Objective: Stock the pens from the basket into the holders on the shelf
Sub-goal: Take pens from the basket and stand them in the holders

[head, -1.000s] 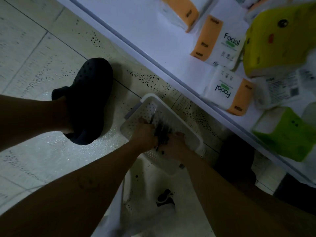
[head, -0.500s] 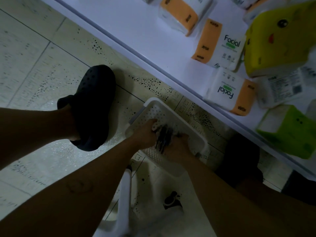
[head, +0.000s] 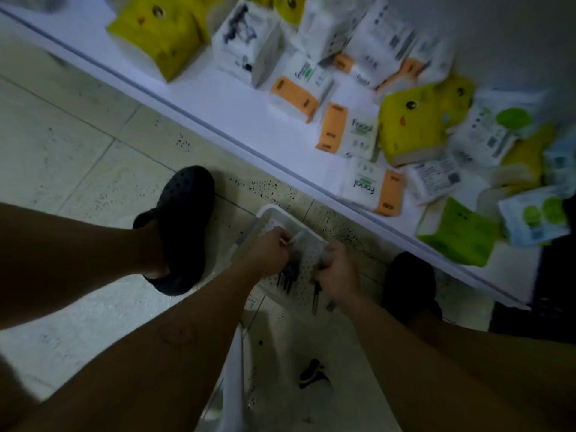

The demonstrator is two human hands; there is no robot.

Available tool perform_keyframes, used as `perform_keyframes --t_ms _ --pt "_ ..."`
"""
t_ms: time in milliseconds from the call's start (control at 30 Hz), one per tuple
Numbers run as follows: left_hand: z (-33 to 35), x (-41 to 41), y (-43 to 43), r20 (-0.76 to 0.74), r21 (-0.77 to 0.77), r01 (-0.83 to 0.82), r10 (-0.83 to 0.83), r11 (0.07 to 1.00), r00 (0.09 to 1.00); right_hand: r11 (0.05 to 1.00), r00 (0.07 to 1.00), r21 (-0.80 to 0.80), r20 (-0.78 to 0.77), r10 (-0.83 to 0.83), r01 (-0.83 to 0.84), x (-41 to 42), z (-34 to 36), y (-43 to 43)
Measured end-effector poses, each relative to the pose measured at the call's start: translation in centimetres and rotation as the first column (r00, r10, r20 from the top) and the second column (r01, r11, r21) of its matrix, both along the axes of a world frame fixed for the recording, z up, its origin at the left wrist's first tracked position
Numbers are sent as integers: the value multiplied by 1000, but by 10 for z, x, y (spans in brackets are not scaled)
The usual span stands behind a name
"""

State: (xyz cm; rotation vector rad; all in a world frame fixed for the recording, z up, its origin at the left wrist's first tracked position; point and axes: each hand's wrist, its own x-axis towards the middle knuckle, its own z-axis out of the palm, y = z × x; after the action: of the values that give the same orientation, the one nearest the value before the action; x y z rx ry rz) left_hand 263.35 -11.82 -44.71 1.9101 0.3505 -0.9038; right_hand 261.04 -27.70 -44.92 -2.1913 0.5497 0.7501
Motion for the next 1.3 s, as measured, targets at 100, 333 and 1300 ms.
perform_keyframes --t_ms 100,333,1300 --pt "28 0 -5 93 -63 6 0 998 996 999 994 33 101 33 -37 -8 22 -1" --pt "89 -14 -20 172 -133 4 19 991 985 983 977 165 183 -113 83 -27 77 -12" --pt "419 8 -125 850 -309 445 34 840 525 961 314 248 909 -274 123 -34 416 -113"
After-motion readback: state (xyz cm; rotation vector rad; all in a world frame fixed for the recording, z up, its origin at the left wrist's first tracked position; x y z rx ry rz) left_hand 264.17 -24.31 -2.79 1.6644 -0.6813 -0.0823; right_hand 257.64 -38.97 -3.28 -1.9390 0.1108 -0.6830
